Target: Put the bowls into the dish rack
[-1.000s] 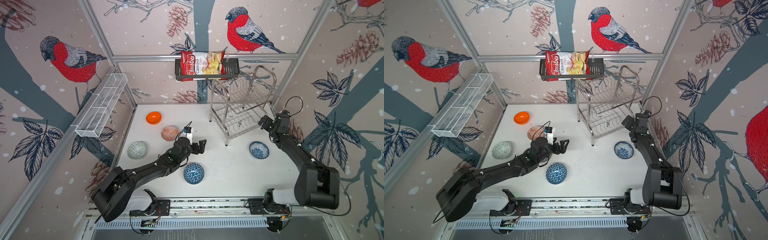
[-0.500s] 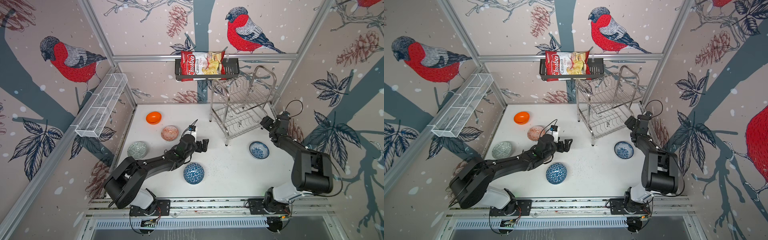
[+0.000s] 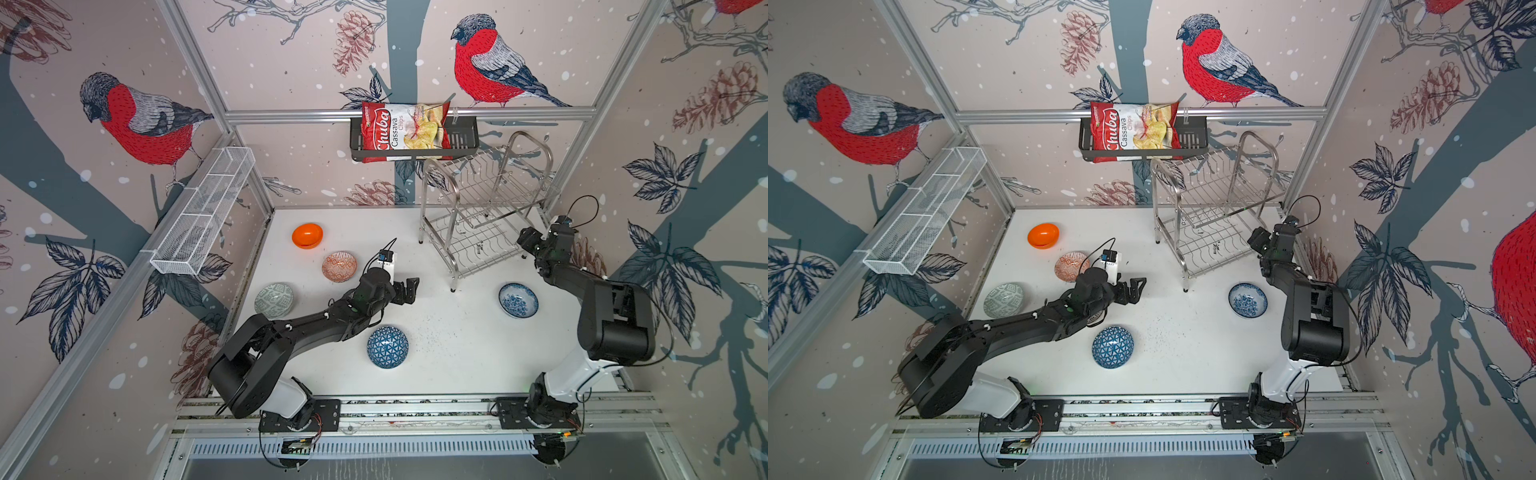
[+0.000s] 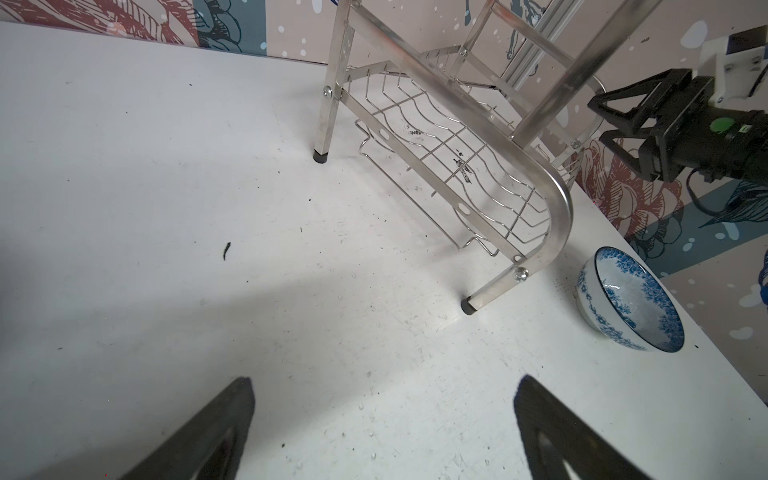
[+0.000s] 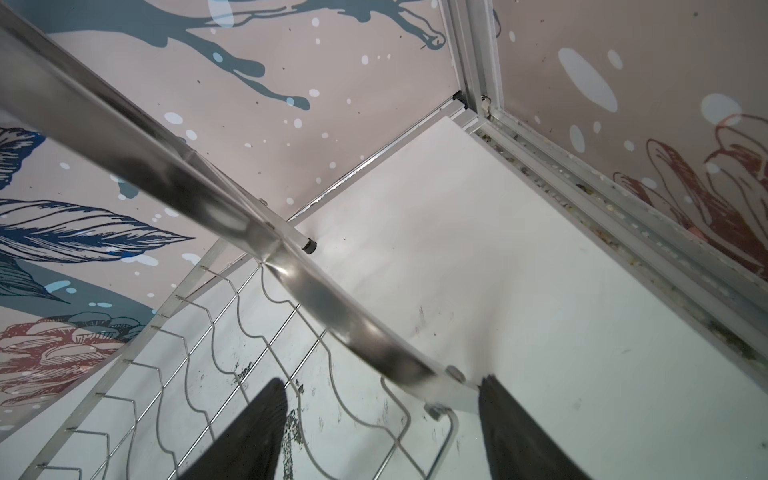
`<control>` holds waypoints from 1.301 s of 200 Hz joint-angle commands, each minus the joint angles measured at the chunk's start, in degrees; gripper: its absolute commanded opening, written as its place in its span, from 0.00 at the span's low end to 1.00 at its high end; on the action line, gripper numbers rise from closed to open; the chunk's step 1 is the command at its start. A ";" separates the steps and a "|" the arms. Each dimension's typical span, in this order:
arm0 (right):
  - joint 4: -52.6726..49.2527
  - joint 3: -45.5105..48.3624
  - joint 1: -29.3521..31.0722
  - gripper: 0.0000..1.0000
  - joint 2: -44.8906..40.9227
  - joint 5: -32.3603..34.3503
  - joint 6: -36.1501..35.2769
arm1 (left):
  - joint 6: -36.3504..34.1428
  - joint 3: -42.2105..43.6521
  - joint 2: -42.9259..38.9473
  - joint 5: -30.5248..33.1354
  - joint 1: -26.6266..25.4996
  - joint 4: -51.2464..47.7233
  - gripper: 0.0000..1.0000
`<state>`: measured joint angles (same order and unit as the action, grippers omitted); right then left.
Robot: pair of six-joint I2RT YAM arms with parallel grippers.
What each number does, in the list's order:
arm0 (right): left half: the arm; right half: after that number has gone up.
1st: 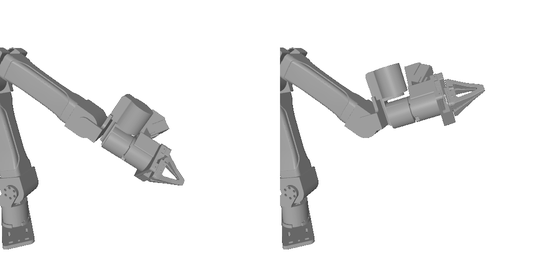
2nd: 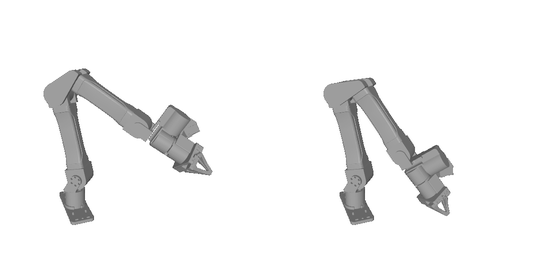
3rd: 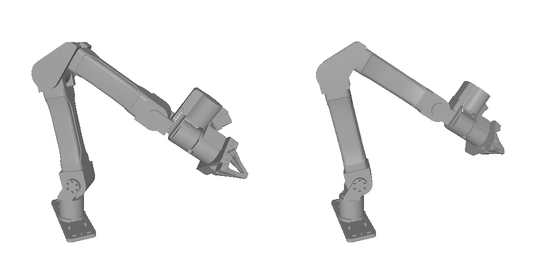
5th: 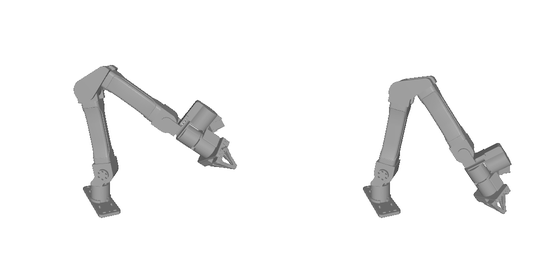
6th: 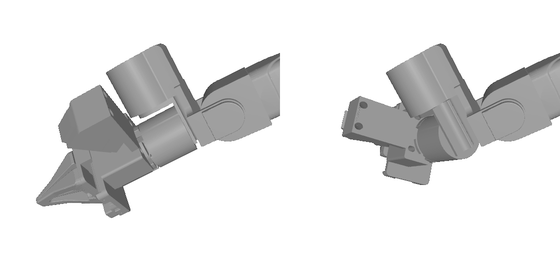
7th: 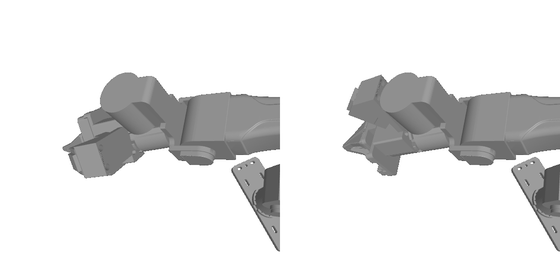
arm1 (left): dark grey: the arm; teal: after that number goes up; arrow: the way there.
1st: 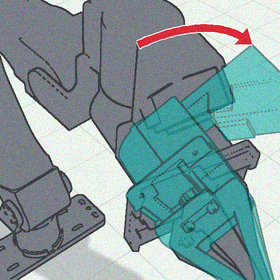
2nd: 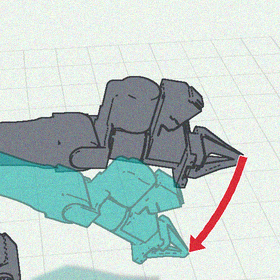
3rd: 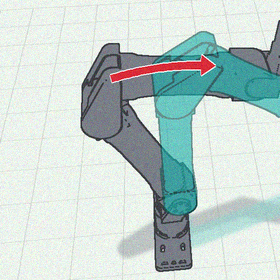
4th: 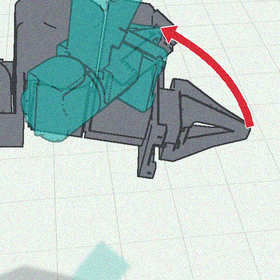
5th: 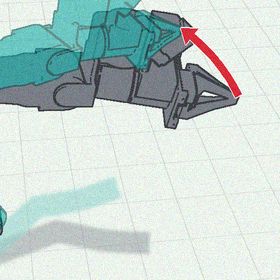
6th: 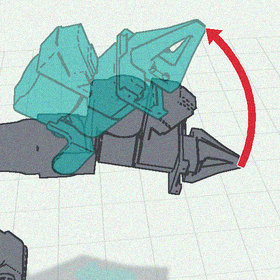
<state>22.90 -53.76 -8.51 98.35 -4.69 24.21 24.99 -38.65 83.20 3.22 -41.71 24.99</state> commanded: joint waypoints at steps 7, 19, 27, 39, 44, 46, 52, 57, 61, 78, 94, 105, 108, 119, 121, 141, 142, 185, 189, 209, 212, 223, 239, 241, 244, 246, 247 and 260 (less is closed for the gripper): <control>1.77 -0.06 0.45 0.64 1.02 -2.00 -0.39 | -1.05 1.21 -1.81 1.13 0.01 1.39 0.98; 1.25 0.31 1.06 0.62 0.86 -1.65 -0.42 | -1.04 1.48 -1.82 1.07 0.00 1.81 0.98; 0.71 0.61 1.45 0.60 0.72 -1.23 -0.41 | -0.94 1.43 -1.66 0.84 0.04 1.75 0.98; 0.66 1.24 1.96 0.57 0.60 -1.20 -0.73 | -1.00 0.98 -1.38 0.65 0.00 1.26 0.98; 0.49 1.24 2.21 0.55 0.61 -1.01 -0.86 | -0.96 0.91 -1.29 0.63 -0.01 1.19 0.98; 0.29 1.28 2.30 0.54 0.55 -1.02 -0.86 | -0.94 0.87 -1.29 0.57 0.04 1.09 0.98; -0.06 1.29 2.54 0.53 0.44 -1.00 -0.89 | -0.99 0.92 -1.28 0.48 0.08 1.11 0.98; -0.20 1.37 2.75 0.52 0.33 -1.14 -0.89 | -0.93 0.97 -1.37 0.49 0.03 1.24 0.98; -0.19 1.51 2.99 0.51 0.19 -1.20 -1.00 | -0.85 1.08 -1.37 0.51 0.05 1.37 0.98; -0.66 2.59 4.26 0.50 -0.97 0.21 -1.83 | -0.86 1.40 -1.46 0.66 -0.01 1.77 0.98; -0.56 3.97 5.28 0.47 -2.22 0.84 -2.47 | -1.08 1.15 -1.31 0.82 0.00 1.32 0.98; -0.46 4.66 5.77 0.45 -2.94 0.36 -2.32 | -1.56 0.36 -1.13 0.95 0.05 0.55 0.98; -0.48 4.91 5.91 0.45 -3.22 0.17 -2.27 | -1.71 0.19 -1.07 1.03 0.04 0.38 0.98; -0.49 5.70 6.43 0.45 -4.16 -0.29 -2.17 | -1.94 -0.56 -0.73 1.30 0.04 0.00 0.98; -0.49 5.82 6.48 0.45 -4.35 -0.38 -2.22 | -2.02 -0.75 -0.64 1.25 0.03 -0.13 0.98; -1.40 6.54 6.44 0.47 -6.57 1.45 -1.84 | -2.59 -3.58 0.34 0.97 0.06 -2.05 0.98; -1.47 6.59 6.38 0.47 -6.80 1.58 -1.82 | -2.63 -3.64 0.41 0.94 0.06 -2.18 0.98; -3.89 2.36 2.09 0.69 -7.40 4.12 0.62 | -3.85 -6.51 2.45 0.31 0.08 -1.07 0.98; -3.97 1.78 2.02 0.70 -6.85 4.28 0.44 | -3.75 -6.18 2.82 -0.04 0.02 -0.47 0.98; -4.52 -2.23 1.49 0.71 -3.50 3.52 -1.24 | -4.02 -6.48 5.68 -2.28 0.04 0.21 0.98; -4.44 -2.64 1.48 0.71 -3.05 3.31 -1.59 | -4.09 -6.66 6.12 -2.62 0.05 -0.09 0.98; -3.80 -4.06 1.57 0.72 -1.59 3.16 -3.06 | -4.57 -7.61 7.19 -3.28 0.03 -1.58 0.98; -4.33 -6.78 1.70 0.72 1.11 2.86 -5.17 | -5.46 -8.12 7.00 -3.75 -0.01 -3.12 0.98; -4.65 -7.25 1.71 0.72 1.53 3.07 -5.45 | -5.54 -8.02 6.94 -3.60 0.02 -3.04 0.98; -5.28 -7.99 1.70 0.72 2.00 3.63 -5.90 | -5.61 -7.94 6.77 -3.50 0.02 -3.12 0.98; -5.59 -8.39 1.80 0.72 2.39 4.03 -6.20 | -5.58 -7.87 6.60 -3.32 0.00 -3.16 0.98; -5.76 -8.61 1.82 0.72 2.56 4.23 -6.33 | -5.57 -7.81 6.61 -3.27 0.03 -3.18 0.98; -6.32 -10.14 1.59 0.71 4.06 5.41 -7.46 | -5.82 -7.58 6.19 -3.04 -0.04 -3.61 0.98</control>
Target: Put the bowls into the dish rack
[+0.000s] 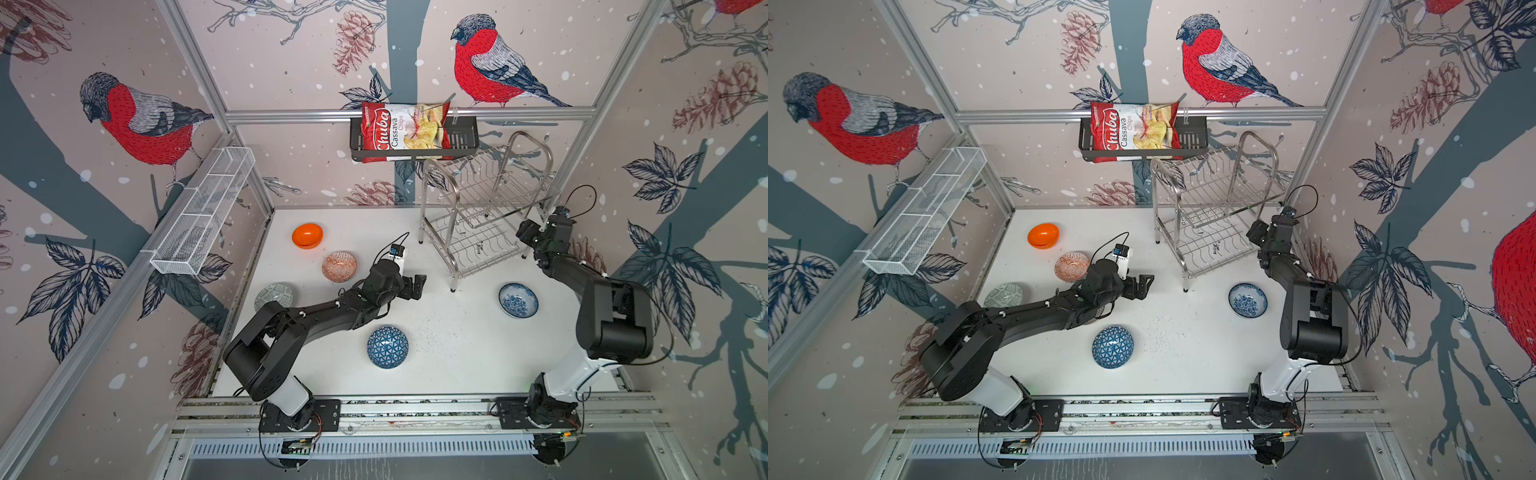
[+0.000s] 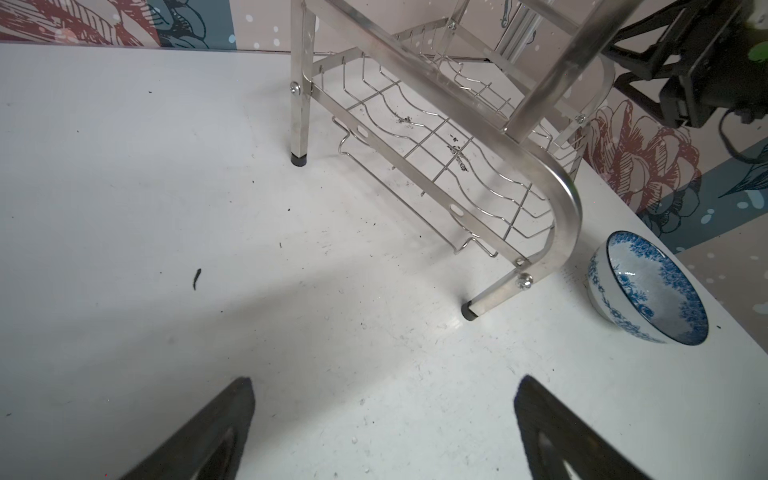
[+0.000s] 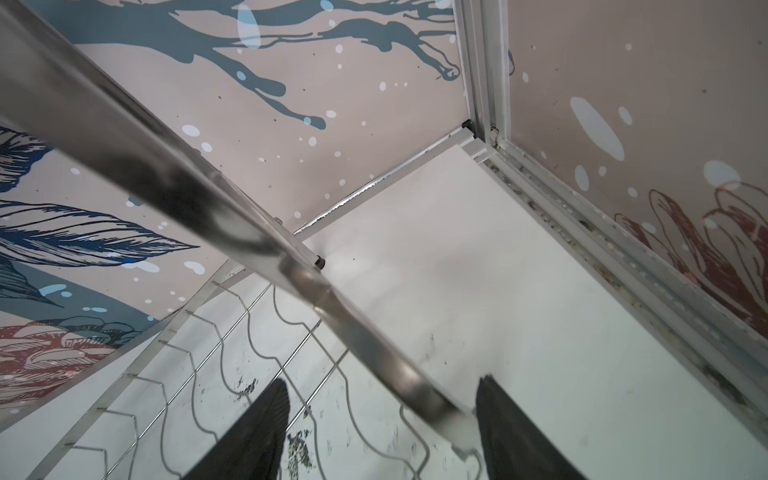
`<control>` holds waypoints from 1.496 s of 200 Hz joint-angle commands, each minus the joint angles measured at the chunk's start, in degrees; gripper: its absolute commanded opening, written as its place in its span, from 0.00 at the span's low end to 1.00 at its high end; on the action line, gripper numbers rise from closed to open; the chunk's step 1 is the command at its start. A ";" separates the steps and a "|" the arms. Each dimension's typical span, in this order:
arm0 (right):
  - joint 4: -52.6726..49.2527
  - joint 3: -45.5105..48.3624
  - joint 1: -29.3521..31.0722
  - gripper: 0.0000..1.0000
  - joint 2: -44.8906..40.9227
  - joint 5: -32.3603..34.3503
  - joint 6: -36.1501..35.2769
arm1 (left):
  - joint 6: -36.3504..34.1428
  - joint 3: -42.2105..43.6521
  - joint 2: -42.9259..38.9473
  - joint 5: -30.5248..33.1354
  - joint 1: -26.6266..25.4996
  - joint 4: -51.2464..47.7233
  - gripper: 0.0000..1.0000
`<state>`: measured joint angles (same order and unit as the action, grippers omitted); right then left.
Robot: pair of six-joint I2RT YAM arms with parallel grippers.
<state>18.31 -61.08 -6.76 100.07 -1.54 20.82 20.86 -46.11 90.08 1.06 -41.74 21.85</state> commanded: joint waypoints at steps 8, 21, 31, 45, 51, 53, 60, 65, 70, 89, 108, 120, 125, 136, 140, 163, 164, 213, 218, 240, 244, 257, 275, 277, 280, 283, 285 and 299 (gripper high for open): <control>-1.77 -3.27 -0.18 0.71 2.99 2.48 -4.94 | -1.70 -0.12 -0.79 -1.05 0.03 -0.72 0.98; -0.85 -3.48 0.21 0.68 3.58 3.09 -6.36 | -1.62 -0.32 -0.70 -1.44 0.07 -0.82 0.98; -0.70 -3.75 0.50 0.64 4.14 3.57 -7.14 | -1.52 -0.47 -0.53 -1.88 0.04 -0.76 0.98; -0.86 -4.16 0.52 0.57 4.82 3.78 -7.13 | -1.51 -0.42 -0.36 -1.89 0.05 -0.67 0.98; -0.38 -3.78 0.57 0.54 4.87 3.46 -6.94 | -1.38 -0.27 -0.35 -1.64 0.04 -0.59 0.98; -0.27 -3.65 0.58 0.53 4.87 3.32 -7.07 | -1.42 -0.23 -0.35 -1.56 0.04 -0.58 0.98; 0.34 -3.08 0.74 0.50 4.73 3.38 -7.18 | -1.41 -0.24 -0.35 -1.43 0.00 -0.59 0.98; 0.85 -2.60 0.87 0.47 4.57 3.55 -7.27 | -1.39 -0.28 -0.35 -1.49 0.04 -0.64 0.98; 1.30 -2.05 1.08 0.45 4.36 3.56 -7.35 | -1.43 -0.33 -0.41 -1.37 0.07 -0.79 0.98; 2.48 -0.28 2.04 0.36 3.42 4.97 -7.79 | -1.43 -0.05 -0.78 -1.31 0.15 -0.44 0.98; 1.64 0.28 3.29 0.27 2.78 6.18 -8.19 | -1.43 0.47 -1.22 -0.74 -0.07 -0.13 0.98; 1.68 1.29 4.09 0.26 1.84 6.79 -8.13 | -1.53 0.50 -1.48 -0.40 0.00 -0.13 0.98; 1.93 1.87 4.48 0.25 1.20 7.03 -8.00 | -1.56 0.64 -1.59 -0.23 0.07 -0.19 0.98; 2.24 3.28 5.36 0.25 -0.09 7.91 -7.96 | -1.70 0.70 -1.88 0.16 0.04 -0.31 0.98; 2.39 3.75 5.72 0.25 -0.53 8.28 -8.02 | -1.71 0.72 -2.00 0.37 0.01 -0.32 0.98; 3.41 6.97 7.32 0.22 -3.21 9.50 -8.34 | -1.81 1.14 -2.61 1.54 0.00 -0.35 0.98; 3.50 7.17 7.35 0.22 -3.34 9.52 -8.34 | -1.85 1.21 -2.62 1.60 0.04 -0.33 0.98; 7.48 16.40 9.11 0.19 -10.64 9.34 -6.36 | -1.40 1.91 -2.72 2.26 0.12 0.62 0.98; 7.91 17.35 9.22 0.19 -11.20 9.04 -6.25 | -1.42 2.15 -2.80 2.36 0.12 0.96 0.98; 8.56 19.27 9.71 0.19 -12.24 8.07 -5.47 | -1.00 1.87 -2.98 2.63 0.08 0.25 0.98; 8.84 19.55 9.75 0.19 -12.31 7.77 -5.21 | -0.85 1.73 -3.09 2.49 0.05 0.07 0.97; 10.13 20.55 9.89 0.19 -12.69 7.12 -4.22 | 0.16 2.18 -3.58 2.96 0.12 0.45 0.98; 9.93 20.76 9.94 0.20 -13.30 6.82 -3.51 | 0.56 3.66 -3.61 3.97 0.17 3.25 0.98; 9.87 20.81 10.00 0.20 -13.43 6.84 -3.44 | 0.66 3.72 -3.56 3.95 0.25 3.57 0.98; 9.78 20.68 9.97 0.20 -13.56 6.87 -3.31 | 0.85 3.82 -3.47 4.01 0.25 3.91 0.98; 9.60 20.66 9.96 0.21 -13.69 7.00 -3.22 | 1.06 3.79 -3.36 3.97 0.25 4.32 0.98; 9.46 20.57 9.94 0.21 -13.83 7.06 -3.23 | 1.25 3.75 -3.28 3.95 0.32 4.45 0.98; 7.91 19.72 9.89 0.24 -14.42 8.04 -2.81 | 2.46 3.08 -2.37 3.63 0.31 5.81 0.97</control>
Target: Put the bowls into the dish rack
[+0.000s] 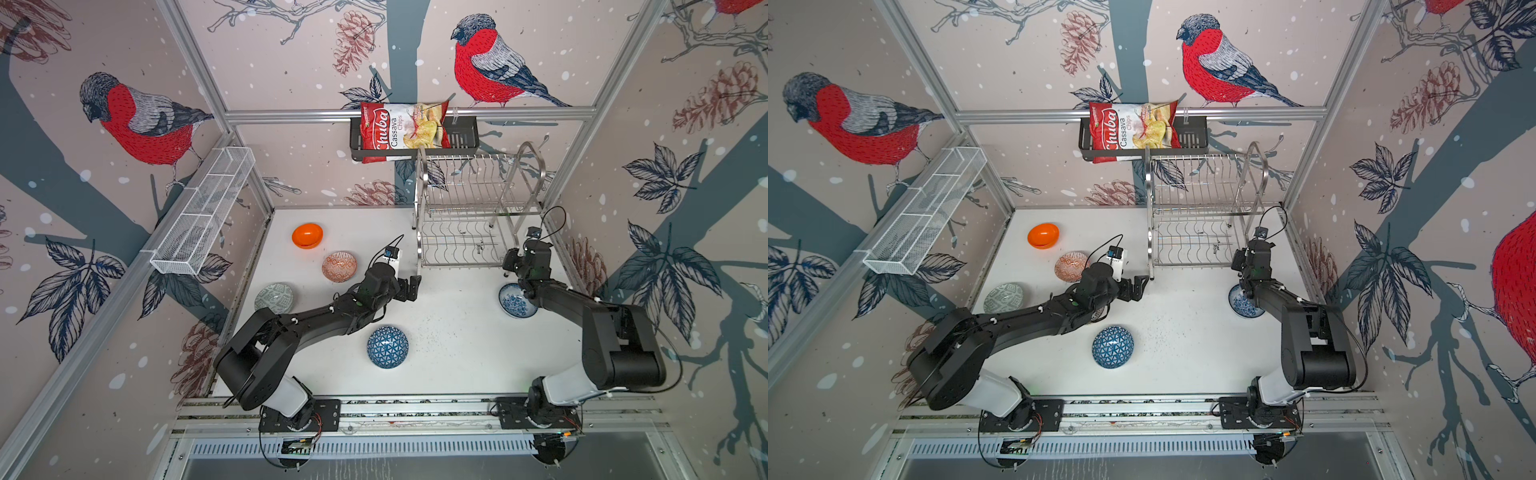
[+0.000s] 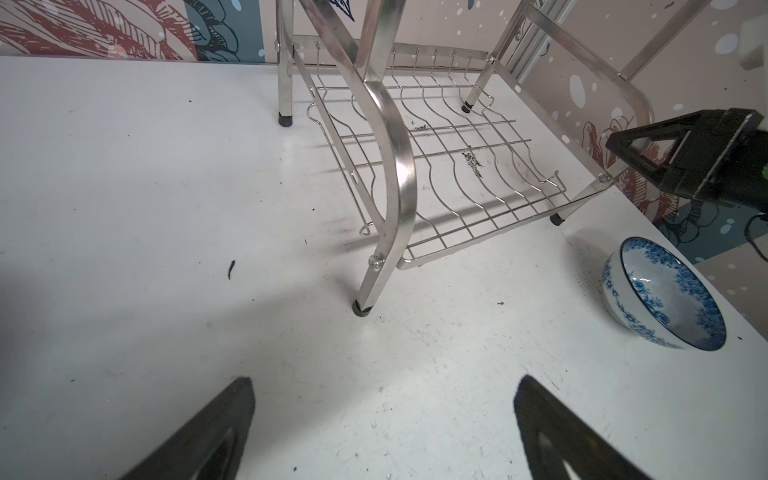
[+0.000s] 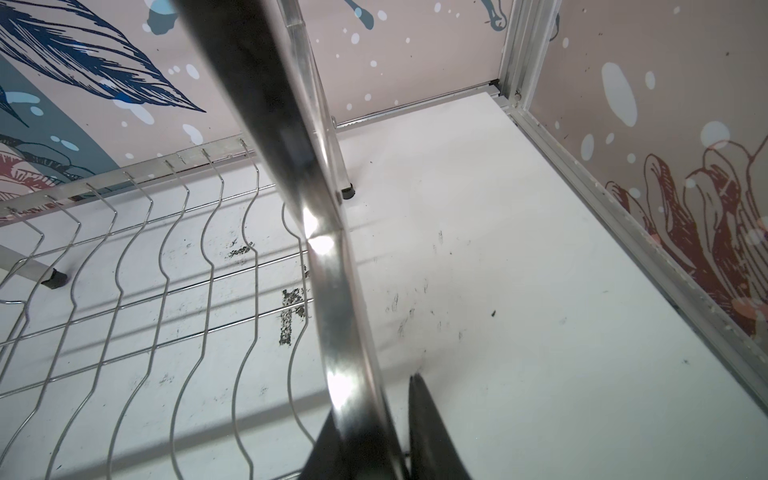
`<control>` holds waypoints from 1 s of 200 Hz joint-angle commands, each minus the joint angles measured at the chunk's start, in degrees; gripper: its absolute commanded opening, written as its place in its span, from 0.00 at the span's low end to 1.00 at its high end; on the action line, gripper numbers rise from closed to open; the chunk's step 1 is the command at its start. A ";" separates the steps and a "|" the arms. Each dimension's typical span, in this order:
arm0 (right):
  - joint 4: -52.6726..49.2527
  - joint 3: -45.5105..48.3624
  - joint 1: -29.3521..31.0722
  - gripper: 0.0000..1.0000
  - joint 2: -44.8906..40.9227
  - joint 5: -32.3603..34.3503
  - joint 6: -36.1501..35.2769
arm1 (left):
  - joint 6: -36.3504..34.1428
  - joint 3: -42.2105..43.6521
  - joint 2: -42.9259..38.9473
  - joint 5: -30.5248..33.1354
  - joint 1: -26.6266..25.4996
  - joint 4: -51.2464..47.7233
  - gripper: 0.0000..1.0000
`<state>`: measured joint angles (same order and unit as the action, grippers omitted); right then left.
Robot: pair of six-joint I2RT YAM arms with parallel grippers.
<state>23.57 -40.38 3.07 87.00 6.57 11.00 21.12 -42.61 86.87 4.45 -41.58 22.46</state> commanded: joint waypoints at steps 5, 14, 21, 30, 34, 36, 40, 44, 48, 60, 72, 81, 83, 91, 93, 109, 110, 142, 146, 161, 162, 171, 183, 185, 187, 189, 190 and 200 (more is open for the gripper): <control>2.18 -1.33 0.01 0.25 -1.53 0.17 7.04 | 2.43 -0.94 1.31 -0.29 0.13 5.91 0.98; 1.09 -2.03 -0.08 0.27 -1.79 1.15 7.41 | 2.83 -2.49 2.70 -1.10 0.18 6.15 0.98; 0.08 -2.46 -0.21 0.28 -1.94 2.02 7.82 | 3.39 -4.09 3.72 -1.24 0.15 5.70 0.98; -0.59 -2.77 -0.40 0.30 -2.35 2.43 8.15 | 4.19 -5.75 5.00 -1.07 0.17 5.58 0.97; -0.68 -2.77 -0.43 0.31 -2.60 2.76 8.42 | 4.57 -6.44 5.44 -0.85 0.14 5.64 0.97; -0.71 -2.75 -0.43 0.31 -2.66 3.02 8.55 | 4.90 -6.72 5.71 -0.74 0.13 5.70 0.97; -1.01 -2.77 -0.43 0.32 -2.76 3.43 8.85 | 5.31 -7.32 6.14 -0.60 0.18 5.82 0.97; -1.47 -3.00 -0.50 0.34 -2.78 3.80 9.06 | 5.64 -7.74 6.52 -0.73 0.18 6.18 0.98; -1.97 -3.27 -0.53 0.35 -2.80 3.87 9.28 | 6.00 -8.24 6.98 -0.96 0.19 6.52 0.98; -2.42 -3.51 -0.87 0.37 -2.74 3.52 9.60 | 7.25 -9.51 8.34 -2.75 0.19 7.67 0.98; -2.16 -3.60 -0.87 0.39 -2.68 4.15 10.10 | 9.58 -9.94 9.85 -3.23 0.10 9.51 0.98; -2.96 -4.38 -1.01 0.42 -2.25 4.31 10.38 | 11.09 -9.99 11.03 -2.92 0.10 11.09 0.97; -3.21 -4.56 -1.11 0.42 -2.09 4.33 10.36 | 11.36 -9.96 11.24 -2.84 0.10 11.37 0.97; -3.77 -5.11 -1.31 0.45 -1.61 4.89 10.44 | 12.43 -10.45 12.37 -2.22 0.08 11.97 0.98; -3.75 -5.14 -1.33 0.45 -1.45 4.98 10.44 | 12.69 -10.64 12.60 -1.93 0.09 11.99 0.98; -3.05 -5.00 -1.81 0.49 -0.86 4.83 11.00 | 12.82 -12.64 14.65 -0.93 -0.22 12.26 0.96; -3.03 -4.99 -1.87 0.50 -0.82 4.76 11.03 | 12.72 -12.70 14.78 -0.84 -0.24 12.26 0.96; -1.82 -4.50 -2.63 0.52 1.12 4.11 11.71 | 13.82 -16.28 17.88 2.39 -0.86 12.17 0.85; -1.53 -4.44 -2.63 0.52 1.30 3.92 11.67 | 14.12 -16.52 18.35 2.48 -0.87 12.16 0.83; -0.10 -3.96 -2.63 0.51 1.95 3.35 11.85 | 14.61 -17.05 19.52 2.41 -0.99 12.44 0.76; -0.01 -3.94 -2.63 0.51 1.99 3.40 11.85 | 14.58 -17.10 19.59 2.45 -1.02 12.44 0.76; 0.06 -4.09 -2.63 0.51 2.71 3.73 11.68 | 14.56 -17.40 19.95 2.91 -1.26 12.14 0.74; -0.25 -4.55 -2.63 0.48 3.69 4.44 11.49 | 14.60 -17.43 20.17 3.57 -1.34 11.73 0.73; -0.27 -4.58 -2.63 0.47 3.83 4.49 11.43 | 14.66 -17.42 20.18 3.62 -1.38 11.62 0.73; -0.30 -4.59 -2.63 0.46 4.02 4.52 11.35 | 14.69 -17.46 20.11 3.63 -1.35 11.51 0.73; -0.31 -4.55 -2.70 0.44 4.11 4.51 11.39 | 14.77 -17.47 20.14 3.77 -1.36 11.37 0.72; -0.30 -4.54 -2.71 0.43 4.13 4.51 11.36 | 14.75 -17.45 20.12 3.79 -1.38 11.29 0.72; 0.04 -4.22 -2.64 0.35 4.45 3.95 11.54 | 14.81 -17.42 19.88 3.65 -1.45 10.80 0.69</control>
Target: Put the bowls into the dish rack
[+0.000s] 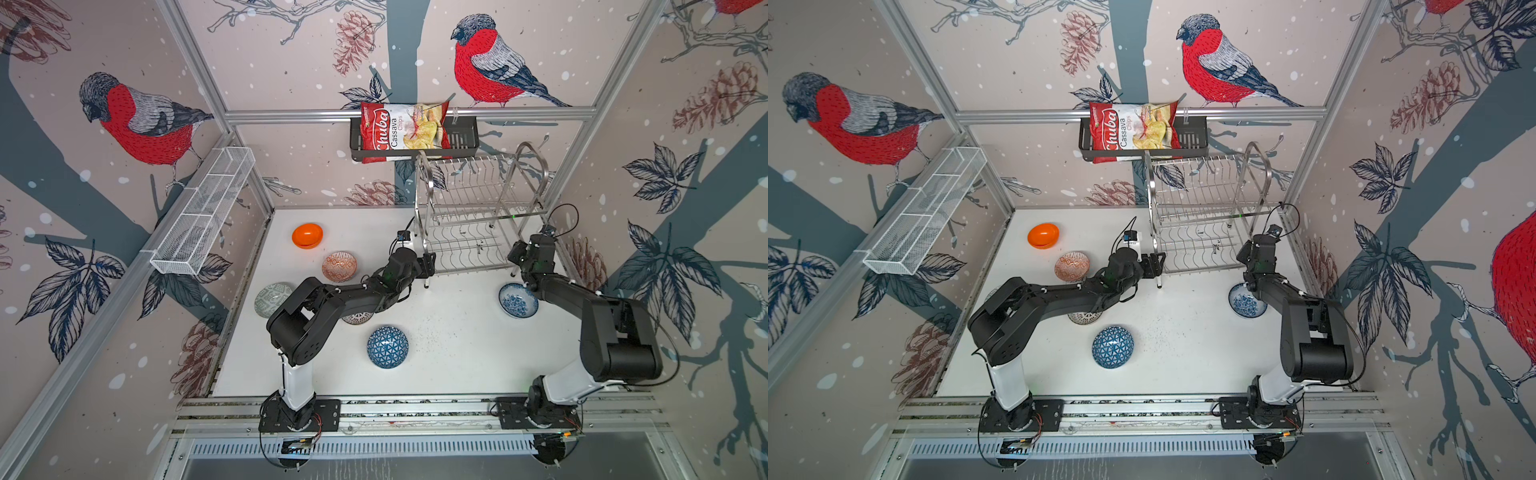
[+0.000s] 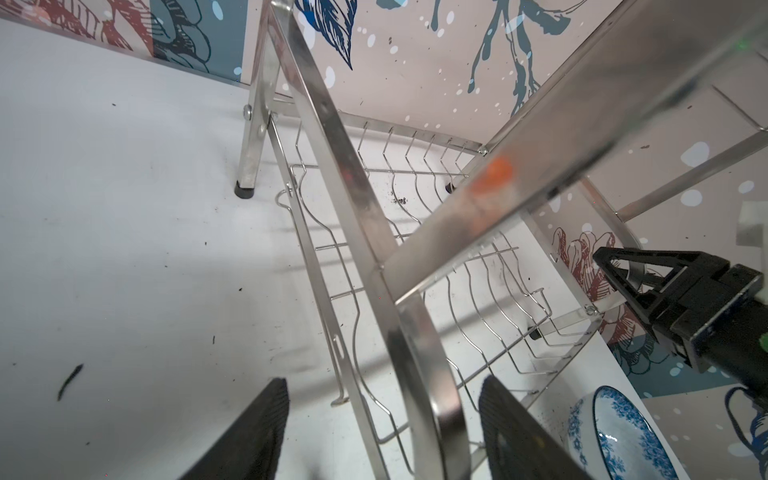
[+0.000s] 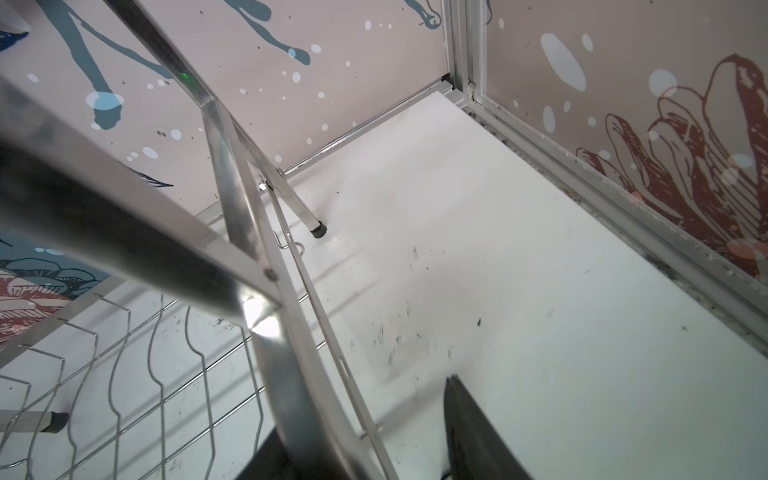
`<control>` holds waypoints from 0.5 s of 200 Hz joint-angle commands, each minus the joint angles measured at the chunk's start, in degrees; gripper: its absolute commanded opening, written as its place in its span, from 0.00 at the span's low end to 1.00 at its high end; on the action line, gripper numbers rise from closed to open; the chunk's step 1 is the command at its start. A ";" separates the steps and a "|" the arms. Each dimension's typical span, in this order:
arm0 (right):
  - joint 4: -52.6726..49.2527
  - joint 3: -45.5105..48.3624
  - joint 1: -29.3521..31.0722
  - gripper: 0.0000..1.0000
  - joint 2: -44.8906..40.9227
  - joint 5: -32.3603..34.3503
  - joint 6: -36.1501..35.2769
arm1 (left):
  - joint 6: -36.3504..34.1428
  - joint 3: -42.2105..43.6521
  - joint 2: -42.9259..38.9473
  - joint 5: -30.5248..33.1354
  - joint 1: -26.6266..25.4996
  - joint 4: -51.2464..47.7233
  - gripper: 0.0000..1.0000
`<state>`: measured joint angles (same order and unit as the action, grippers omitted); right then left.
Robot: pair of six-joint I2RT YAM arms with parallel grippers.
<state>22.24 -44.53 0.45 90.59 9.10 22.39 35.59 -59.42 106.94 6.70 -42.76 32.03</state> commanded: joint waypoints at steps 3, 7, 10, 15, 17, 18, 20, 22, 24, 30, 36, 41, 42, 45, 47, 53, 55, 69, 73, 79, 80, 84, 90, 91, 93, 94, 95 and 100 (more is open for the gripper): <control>1.52 0.10 -0.01 0.33 0.90 1.15 0.30 | 0.21 -0.53 -0.32 1.44 -0.30 1.05 0.68; 1.66 0.29 0.09 0.32 1.00 0.75 0.53 | 0.08 -0.49 -0.53 1.62 -0.41 0.82 0.68; 1.81 0.39 0.19 0.31 1.00 0.48 0.75 | -0.01 -0.32 -0.70 1.87 -0.47 0.69 0.68; 2.00 0.68 0.32 0.29 1.12 0.02 0.86 | -0.25 -0.18 -0.95 2.15 -0.62 0.43 0.68; 2.08 0.68 0.47 0.29 1.07 -0.17 0.91 | -0.39 0.00 -1.12 2.28 -0.62 0.36 0.68; 2.09 0.76 0.54 0.28 1.03 -0.24 0.95 | -0.46 0.00 -1.16 2.32 -0.58 0.34 0.68; 2.17 0.83 0.70 0.27 1.09 -0.32 0.96 | -0.53 0.22 -1.30 2.50 -0.62 0.32 0.68; 2.14 0.85 0.83 0.26 1.02 -0.38 0.96 | -0.55 0.37 -1.43 2.59 -0.62 0.29 0.68; 1.90 0.78 0.99 0.25 0.98 -0.46 0.96 | -0.60 0.56 -1.57 2.65 -0.65 0.26 0.68; 1.91 0.97 1.48 0.24 0.83 -0.44 0.77 | -0.52 1.12 -1.95 3.06 -0.65 0.27 0.68; 2.11 1.15 2.08 0.24 0.65 -0.29 0.63 | -0.44 1.80 -2.44 3.36 -0.61 0.26 0.69; 2.11 1.22 2.54 0.24 0.56 -0.10 0.43 | -0.36 1.93 -2.88 3.49 -0.65 0.29 0.69; 2.11 1.21 2.63 0.24 0.52 -0.08 0.40 | -0.36 1.94 -2.96 3.54 -0.65 0.30 0.69; 2.00 1.08 2.89 0.24 0.47 -0.01 0.27 | -0.38 2.60 -3.28 3.36 -0.65 0.46 0.69; 1.82 0.98 3.07 0.24 0.47 0.07 0.08 | -0.29 3.24 -3.50 3.40 -0.61 0.53 0.69; 1.28 0.63 3.55 0.24 0.55 0.50 -0.23 | -0.45 3.88 -3.93 3.32 -0.58 0.66 0.69; 1.06 0.56 3.69 0.24 0.60 0.55 -0.37 | -0.53 3.96 -4.06 3.32 -0.61 0.62 0.69; 1.07 0.33 4.38 0.24 0.49 0.51 -0.99 | -1.90 3.58 -4.57 3.69 -0.60 -0.66 0.71; 1.07 0.32 4.52 0.24 0.47 0.49 -0.95 | -2.21 3.32 -4.60 3.92 -0.57 -1.22 0.71; 1.01 0.26 4.62 0.24 0.42 0.49 -1.01 | -2.61 2.88 -4.69 4.19 -0.58 -2.08 0.72; 0.99 0.29 4.68 0.24 0.44 0.49 -1.07 | -2.66 2.76 -4.71 4.20 -0.58 -2.20 0.71; 1.03 0.32 4.72 0.24 0.47 0.48 -1.08 | -3.03 2.65 -4.67 4.25 -0.56 -2.52 0.72; 0.97 0.45 4.83 0.23 0.42 0.49 -1.20 | -3.40 2.58 -4.57 4.23 -0.51 -3.01 0.72; 1.01 0.47 4.83 0.23 0.45 0.48 -1.16 | -3.46 2.57 -4.51 4.26 -0.54 -3.06 0.72; 1.04 0.52 4.85 0.23 0.46 0.54 -1.18 | -3.54 2.56 -4.47 4.21 -0.56 -3.26 0.72; 1.05 0.51 4.84 0.23 0.42 0.60 -1.15 | -3.62 2.55 -4.37 4.25 -0.56 -3.32 0.72; 1.05 0.55 4.84 0.23 0.40 0.57 -1.14 | -3.70 2.60 -4.33 4.18 -0.57 -3.39 0.72; 1.10 0.58 4.91 0.22 0.41 0.50 -1.15 | -3.98 1.06 -4.15 4.12 -0.45 -3.77 0.72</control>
<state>22.00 -43.88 4.91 91.11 12.16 15.22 34.09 -56.27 102.78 9.69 -43.33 29.80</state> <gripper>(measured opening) 0.248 0.719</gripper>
